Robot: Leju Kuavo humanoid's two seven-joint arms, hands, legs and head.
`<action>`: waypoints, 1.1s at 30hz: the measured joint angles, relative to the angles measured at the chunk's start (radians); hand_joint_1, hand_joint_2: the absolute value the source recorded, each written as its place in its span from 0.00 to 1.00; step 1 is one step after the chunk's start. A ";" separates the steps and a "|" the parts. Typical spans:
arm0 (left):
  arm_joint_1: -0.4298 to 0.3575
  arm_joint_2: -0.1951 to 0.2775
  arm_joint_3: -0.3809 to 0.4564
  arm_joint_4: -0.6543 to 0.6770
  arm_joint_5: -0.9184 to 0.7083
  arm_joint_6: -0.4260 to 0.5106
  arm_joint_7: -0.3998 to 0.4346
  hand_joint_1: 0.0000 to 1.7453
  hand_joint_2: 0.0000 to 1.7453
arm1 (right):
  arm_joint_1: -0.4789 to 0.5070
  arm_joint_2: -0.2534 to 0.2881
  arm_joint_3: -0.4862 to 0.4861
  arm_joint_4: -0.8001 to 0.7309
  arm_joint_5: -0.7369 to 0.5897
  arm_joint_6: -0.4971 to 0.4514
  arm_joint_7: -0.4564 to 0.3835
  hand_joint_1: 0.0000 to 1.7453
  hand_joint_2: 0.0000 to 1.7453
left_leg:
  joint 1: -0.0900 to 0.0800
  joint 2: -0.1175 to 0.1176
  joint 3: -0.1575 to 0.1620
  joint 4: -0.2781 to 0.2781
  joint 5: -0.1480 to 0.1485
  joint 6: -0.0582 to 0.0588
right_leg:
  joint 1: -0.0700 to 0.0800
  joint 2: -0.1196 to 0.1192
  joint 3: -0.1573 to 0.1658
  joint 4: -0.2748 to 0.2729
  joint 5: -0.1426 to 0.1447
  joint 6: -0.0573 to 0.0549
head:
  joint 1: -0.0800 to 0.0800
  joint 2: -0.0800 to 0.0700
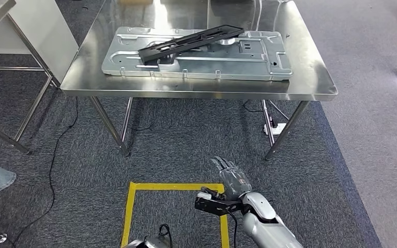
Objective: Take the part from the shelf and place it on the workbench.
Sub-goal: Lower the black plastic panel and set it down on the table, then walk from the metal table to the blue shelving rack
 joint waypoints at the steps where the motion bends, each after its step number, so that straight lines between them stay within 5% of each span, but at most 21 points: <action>1: 0.000 0.000 0.000 0.000 0.000 -0.001 -0.001 0.00 0.00 | 0.002 0.001 -0.024 0.016 -0.020 -0.001 -0.022 0.00 0.00 | 0.000 0.000 -0.002 -0.001 0.009 -0.005 | 0.004 0.001 0.031 -0.048 -0.013 -0.003 | 0.000 0.000; 4: 0.002 0.003 0.000 0.000 0.001 -0.003 -0.004 0.00 0.00 | 0.014 0.001 -0.082 0.068 -0.051 -0.007 -0.068 0.00 0.00 | 0.004 0.000 -0.012 -0.003 0.022 -0.022 | 0.006 -0.001 0.031 -0.085 0.002 -0.018 | 0.000 0.000; 6: 0.005 0.005 0.000 0.000 0.001 -0.004 -0.005 0.00 0.00 | 0.020 0.002 -0.105 0.093 -0.055 -0.009 -0.076 0.00 0.00 | 0.006 -0.003 -0.035 0.048 -0.046 -0.031 | 0.002 -0.005 0.008 -0.092 0.029 -0.033 | -0.001 0.000; 9: 0.008 0.007 0.000 0.000 0.001 -0.004 -0.005 0.00 0.00 | 0.023 0.004 -0.125 0.113 -0.055 -0.009 -0.078 0.00 0.00 | 0.010 -0.004 -0.076 0.236 -0.184 -0.040 | 0.005 -0.006 -0.043 -0.088 0.068 -0.042 | -0.003 0.000; 11: 0.010 0.008 0.000 0.000 0.001 -0.004 -0.005 0.00 0.00 | 0.026 0.004 -0.137 0.126 -0.055 -0.009 -0.078 0.00 0.00 | 0.011 -0.004 -0.063 0.299 -0.171 -0.043 | 0.005 -0.009 -0.077 -0.082 0.090 -0.039 | -0.003 0.000; 13: 0.011 0.008 0.000 0.000 0.001 -0.004 -0.005 0.00 0.00 | 0.029 0.004 -0.146 0.135 -0.055 -0.009 -0.078 0.00 0.00 | 0.013 -0.004 0.012 0.231 -0.114 -0.043 | 0.004 -0.011 -0.111 -0.072 0.111 -0.034 | -0.003 0.000; 16: 0.011 0.008 0.000 0.000 0.001 -0.003 -0.005 0.00 0.00 | 0.029 0.005 -0.155 0.142 -0.055 -0.010 -0.078 0.00 0.00 | 0.011 -0.008 0.157 0.024 -0.135 -0.036 | 0.005 -0.009 -0.144 -0.056 0.137 -0.019 | -0.002 0.000; 19: 0.012 0.008 0.000 0.000 0.001 -0.003 -0.005 0.00 0.00 | 0.030 0.006 -0.161 0.147 -0.055 -0.011 -0.078 0.00 0.00 | 0.008 -0.009 0.167 -0.022 -0.140 -0.019 | 0.004 -0.009 -0.152 -0.061 0.161 -0.002 | -0.002 0.000; 20: 0.012 0.007 0.000 0.000 0.001 -0.003 -0.005 0.00 0.00 | 0.030 0.006 -0.164 0.150 -0.055 -0.011 -0.078 0.00 0.00 | 0.009 -0.007 0.161 -0.024 -0.128 -0.010 | 0.003 -0.007 -0.158 -0.054 0.148 0.004 | -0.001 0.000; 22: 0.012 0.007 0.000 0.000 0.001 -0.004 -0.005 0.00 0.00 | 0.031 0.006 -0.170 0.154 -0.056 -0.009 -0.075 0.00 0.00 | 0.010 -0.003 0.138 -0.027 -0.102 0.008 | -0.002 -0.004 -0.181 0.012 0.061 0.013 | -0.001 0.000; 24: 0.012 0.007 0.000 0.000 0.000 -0.005 -0.007 0.00 0.00 | 0.032 0.006 -0.177 0.160 -0.063 0.004 -0.065 0.00 0.00 | 0.006 -0.001 0.107 -0.025 -0.076 0.016 | -0.004 -0.003 -0.210 0.142 -0.039 0.021 | -0.001 0.000; 25: 0.012 0.007 0.000 0.000 -0.001 -0.006 -0.009 0.00 0.00 | 0.033 0.006 -0.183 0.164 -0.069 0.013 -0.057 0.00 0.00 | 0.004 -0.001 0.089 -0.024 -0.064 0.016 | -0.005 -0.003 -0.216 0.200 -0.057 0.024 | -0.001 0.000; 27: 0.012 0.007 0.000 0.000 -0.002 -0.008 -0.013 0.00 0.00 | 0.036 0.004 -0.198 0.179 -0.083 0.040 -0.036 0.00 0.00 | 0.001 0.000 0.054 -0.020 -0.041 0.016 | -0.005 -0.003 -0.191 0.236 -0.024 0.024 | -0.001 0.000; 28: 0.013 0.007 0.000 0.000 -0.002 -0.010 -0.014 0.00 0.00 | 0.037 0.001 -0.208 0.191 -0.092 0.058 -0.022 0.00 0.00 | 0.000 -0.001 0.037 -0.017 -0.031 0.014 | -0.005 -0.003 -0.152 0.204 0.004 0.021 | -0.001 0.000; 29: 0.013 0.008 0.000 0.000 -0.003 -0.012 -0.016 0.00 0.00 | 0.037 -0.002 -0.221 0.206 -0.103 0.078 -0.003 0.00 0.00 | -0.001 -0.001 0.024 -0.015 -0.021 0.012 | -0.003 -0.002 -0.096 0.143 0.019 0.016 | -0.001 0.000; 31: 0.014 0.008 0.000 0.000 -0.003 -0.016 -0.019 0.00 0.00 | 0.037 -0.011 -0.249 0.235 -0.123 0.112 0.035 0.00 0.00 | -0.004 -0.001 0.008 -0.011 -0.004 0.005 | 0.003 -0.001 0.018 -0.012 -0.002 0.003 | -0.002 0.000; 33: 0.022 0.014 0.000 0.000 -0.004 -0.008 -0.035 0.00 0.00 | 0.040 -0.024 -0.280 0.262 -0.139 0.126 0.070 0.00 0.00 | -0.003 0.001 0.004 -0.016 0.015 -0.006 | 0.010 0.001 0.066 -0.096 -0.024 -0.007 | -0.002 0.000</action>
